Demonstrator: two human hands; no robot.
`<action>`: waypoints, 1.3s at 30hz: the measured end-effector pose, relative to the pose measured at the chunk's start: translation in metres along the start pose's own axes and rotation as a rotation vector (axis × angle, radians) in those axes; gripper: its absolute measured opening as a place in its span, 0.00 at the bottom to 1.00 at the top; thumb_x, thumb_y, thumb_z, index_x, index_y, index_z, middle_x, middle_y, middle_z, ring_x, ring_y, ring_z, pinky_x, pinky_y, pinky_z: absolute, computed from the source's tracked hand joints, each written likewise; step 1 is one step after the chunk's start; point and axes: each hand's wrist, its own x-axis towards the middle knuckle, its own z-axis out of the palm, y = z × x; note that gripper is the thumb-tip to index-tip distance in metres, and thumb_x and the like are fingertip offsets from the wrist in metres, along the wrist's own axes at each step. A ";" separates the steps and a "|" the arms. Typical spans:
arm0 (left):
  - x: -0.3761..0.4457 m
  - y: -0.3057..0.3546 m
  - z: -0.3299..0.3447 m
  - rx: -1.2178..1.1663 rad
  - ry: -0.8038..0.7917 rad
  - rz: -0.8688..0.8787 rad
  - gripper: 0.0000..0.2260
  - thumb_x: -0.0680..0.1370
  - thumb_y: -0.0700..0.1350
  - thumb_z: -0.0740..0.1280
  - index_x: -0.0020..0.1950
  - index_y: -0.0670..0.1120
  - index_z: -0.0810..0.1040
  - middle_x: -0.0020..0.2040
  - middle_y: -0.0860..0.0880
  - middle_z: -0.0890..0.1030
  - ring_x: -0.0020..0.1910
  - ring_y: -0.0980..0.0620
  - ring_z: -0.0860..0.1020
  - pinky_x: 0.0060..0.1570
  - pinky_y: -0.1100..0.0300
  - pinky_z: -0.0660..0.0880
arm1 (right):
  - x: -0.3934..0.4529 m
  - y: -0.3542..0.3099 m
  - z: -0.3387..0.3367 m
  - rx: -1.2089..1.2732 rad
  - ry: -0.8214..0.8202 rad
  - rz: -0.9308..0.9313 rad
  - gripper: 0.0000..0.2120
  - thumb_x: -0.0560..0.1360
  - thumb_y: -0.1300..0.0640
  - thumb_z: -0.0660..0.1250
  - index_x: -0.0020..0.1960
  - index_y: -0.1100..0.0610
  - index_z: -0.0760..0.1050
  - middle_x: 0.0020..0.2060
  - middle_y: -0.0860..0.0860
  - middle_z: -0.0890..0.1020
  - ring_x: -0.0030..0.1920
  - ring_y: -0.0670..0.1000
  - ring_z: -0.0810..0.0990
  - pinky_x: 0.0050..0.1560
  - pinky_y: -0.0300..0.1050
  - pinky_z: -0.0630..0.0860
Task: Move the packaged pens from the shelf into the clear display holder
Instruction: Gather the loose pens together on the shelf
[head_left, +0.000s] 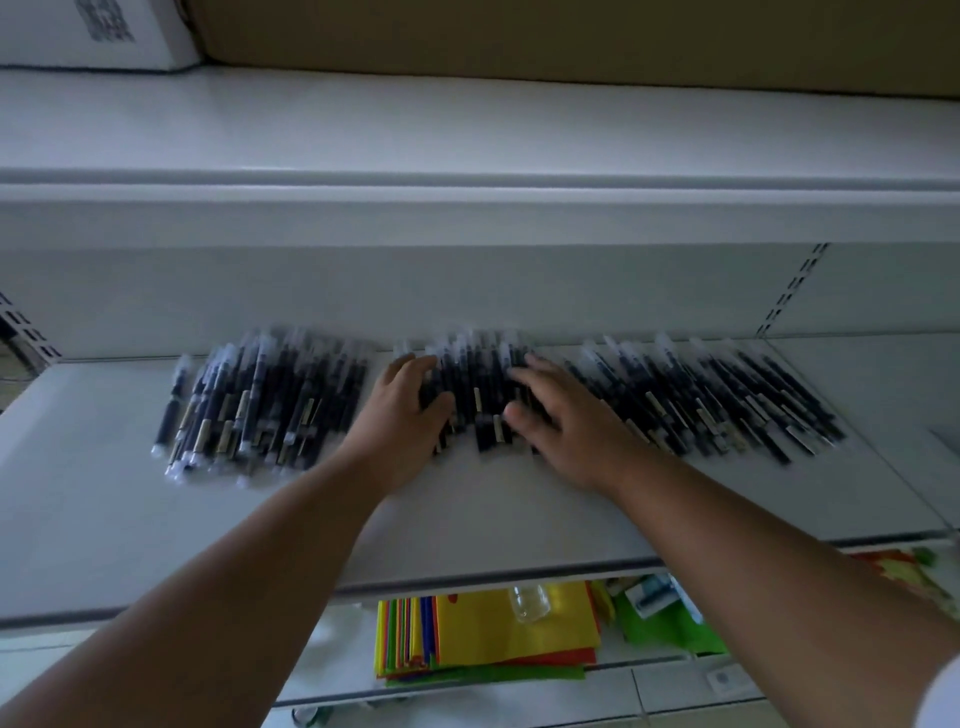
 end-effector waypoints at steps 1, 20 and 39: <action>0.004 0.003 0.002 0.011 0.000 -0.018 0.25 0.82 0.52 0.61 0.78 0.50 0.61 0.78 0.48 0.59 0.76 0.49 0.60 0.70 0.58 0.59 | 0.005 -0.003 0.000 0.070 0.014 0.053 0.38 0.75 0.32 0.49 0.78 0.51 0.57 0.79 0.48 0.53 0.78 0.46 0.49 0.77 0.47 0.49; -0.001 0.009 0.005 0.139 0.049 -0.025 0.26 0.81 0.53 0.62 0.77 0.46 0.64 0.76 0.45 0.64 0.73 0.43 0.64 0.72 0.53 0.61 | 0.030 -0.012 0.004 -0.027 0.105 -0.038 0.25 0.84 0.51 0.55 0.78 0.58 0.57 0.79 0.53 0.56 0.78 0.49 0.52 0.75 0.41 0.49; -0.040 0.114 0.081 0.130 -0.081 0.232 0.23 0.81 0.56 0.60 0.75 0.52 0.65 0.73 0.52 0.68 0.72 0.50 0.65 0.69 0.56 0.63 | -0.065 0.041 -0.106 -0.165 0.464 0.013 0.21 0.81 0.50 0.61 0.71 0.57 0.69 0.68 0.53 0.73 0.68 0.53 0.70 0.64 0.42 0.64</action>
